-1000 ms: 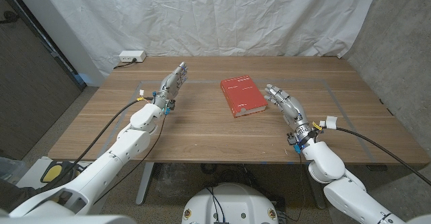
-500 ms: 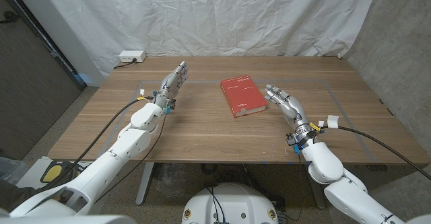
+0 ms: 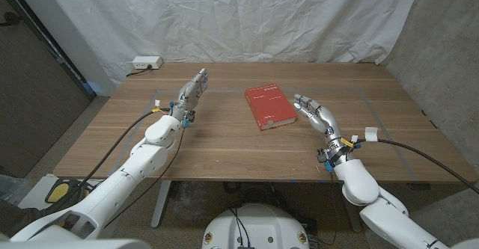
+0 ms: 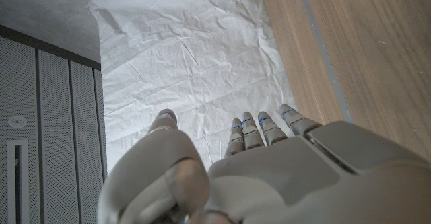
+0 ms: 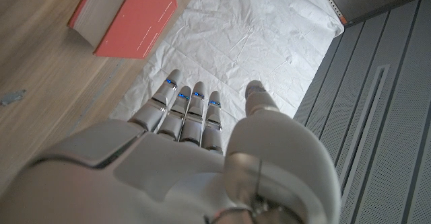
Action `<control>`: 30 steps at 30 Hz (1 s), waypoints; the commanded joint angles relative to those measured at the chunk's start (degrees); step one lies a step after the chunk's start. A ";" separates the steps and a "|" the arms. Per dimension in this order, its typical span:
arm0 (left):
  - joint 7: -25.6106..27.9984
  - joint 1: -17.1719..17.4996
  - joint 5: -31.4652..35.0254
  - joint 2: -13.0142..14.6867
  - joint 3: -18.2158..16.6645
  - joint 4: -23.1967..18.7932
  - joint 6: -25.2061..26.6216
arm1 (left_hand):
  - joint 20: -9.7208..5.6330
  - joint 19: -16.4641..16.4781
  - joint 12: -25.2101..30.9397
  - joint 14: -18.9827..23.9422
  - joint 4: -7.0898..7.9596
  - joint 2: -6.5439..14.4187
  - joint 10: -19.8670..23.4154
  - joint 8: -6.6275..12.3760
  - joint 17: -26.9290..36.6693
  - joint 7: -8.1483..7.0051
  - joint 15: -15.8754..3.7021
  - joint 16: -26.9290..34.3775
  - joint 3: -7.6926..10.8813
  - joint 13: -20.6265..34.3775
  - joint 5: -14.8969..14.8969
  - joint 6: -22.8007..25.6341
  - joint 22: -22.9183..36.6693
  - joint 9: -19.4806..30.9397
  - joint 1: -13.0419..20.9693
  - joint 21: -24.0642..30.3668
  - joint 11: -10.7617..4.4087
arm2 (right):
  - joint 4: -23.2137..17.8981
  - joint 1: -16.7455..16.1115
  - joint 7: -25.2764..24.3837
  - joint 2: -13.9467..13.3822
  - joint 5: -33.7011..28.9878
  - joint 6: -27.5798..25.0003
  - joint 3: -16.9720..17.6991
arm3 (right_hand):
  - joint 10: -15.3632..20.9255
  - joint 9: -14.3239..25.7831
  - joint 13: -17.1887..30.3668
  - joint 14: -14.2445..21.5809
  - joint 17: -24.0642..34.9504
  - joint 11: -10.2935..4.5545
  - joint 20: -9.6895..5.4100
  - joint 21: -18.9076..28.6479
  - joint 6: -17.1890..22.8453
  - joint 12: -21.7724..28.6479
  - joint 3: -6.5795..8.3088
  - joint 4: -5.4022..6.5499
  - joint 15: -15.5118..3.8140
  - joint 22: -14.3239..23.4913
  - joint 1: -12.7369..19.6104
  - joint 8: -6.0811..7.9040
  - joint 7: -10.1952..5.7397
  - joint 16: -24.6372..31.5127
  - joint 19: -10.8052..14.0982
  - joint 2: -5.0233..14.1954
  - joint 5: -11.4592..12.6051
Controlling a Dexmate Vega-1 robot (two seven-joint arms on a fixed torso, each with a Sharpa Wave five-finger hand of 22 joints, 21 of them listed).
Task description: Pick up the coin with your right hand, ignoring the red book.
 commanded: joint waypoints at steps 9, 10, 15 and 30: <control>0.85 1.01 0.26 0.60 -0.06 -1.56 0.57 | -3.27 0.23 -0.13 0.62 -0.35 0.17 0.49 0.30 0.09 0.02 0.08 0.03 0.00 0.31 -0.16 0.56 0.19 0.28 0.49 0.09 -0.10 | -1.60 -0.74 -6.78 -0.28 -13.87 -2.87 0.17 | 1.63 0.17 0.16 1.19 0.16 -1.74 -3.81 -0.38 2.05 0.37 0.38 -0.07 -2.09 0.14 3.18 0.47 -1.72 0.41 1.45 -0.87 -0.09; 1.03 1.07 0.22 0.47 -0.11 -1.56 0.51 | -3.26 0.22 -0.13 0.62 -0.35 0.17 0.49 0.30 0.09 0.00 0.16 0.03 -0.01 0.31 -0.17 0.57 0.20 0.28 0.50 0.09 0.00 | -1.70 -0.74 -7.08 -0.34 -14.64 -3.16 0.15 | 1.66 0.17 0.16 1.24 0.17 -1.78 -3.84 -0.39 2.09 0.37 0.36 -0.05 -2.19 0.15 3.25 0.47 -1.77 0.42 1.47 -0.91 -0.10; 1.22 1.08 0.27 0.26 -0.13 -1.37 0.29 | -3.27 0.21 -0.16 0.65 -0.36 0.20 0.49 0.30 0.09 -0.06 0.09 0.03 -0.03 0.31 -0.22 0.62 0.20 0.28 0.51 0.08 -0.06 | -1.49 -0.50 -8.41 -0.55 -17.55 -3.33 -0.09 | 2.26 0.21 0.15 1.36 0.18 -2.08 -4.00 -0.44 2.92 0.49 0.27 0.03 -2.44 0.17 3.90 0.66 -1.90 0.36 1.73 -1.25 -0.11; 1.25 0.92 0.36 -0.08 -0.06 -0.92 -0.09 | -3.11 0.25 -0.21 0.69 -0.38 0.29 0.53 0.28 0.11 -0.16 -0.01 0.00 -0.14 0.32 -0.40 0.71 0.22 0.29 0.55 0.07 -0.19 | -1.48 0.76 -12.34 -1.73 -26.92 -6.42 -1.51 | 3.44 0.29 0.10 1.99 0.28 -3.13 -4.52 -0.52 5.52 0.63 -0.16 0.50 -3.54 0.25 4.86 1.28 -2.47 0.40 2.45 -1.77 -0.08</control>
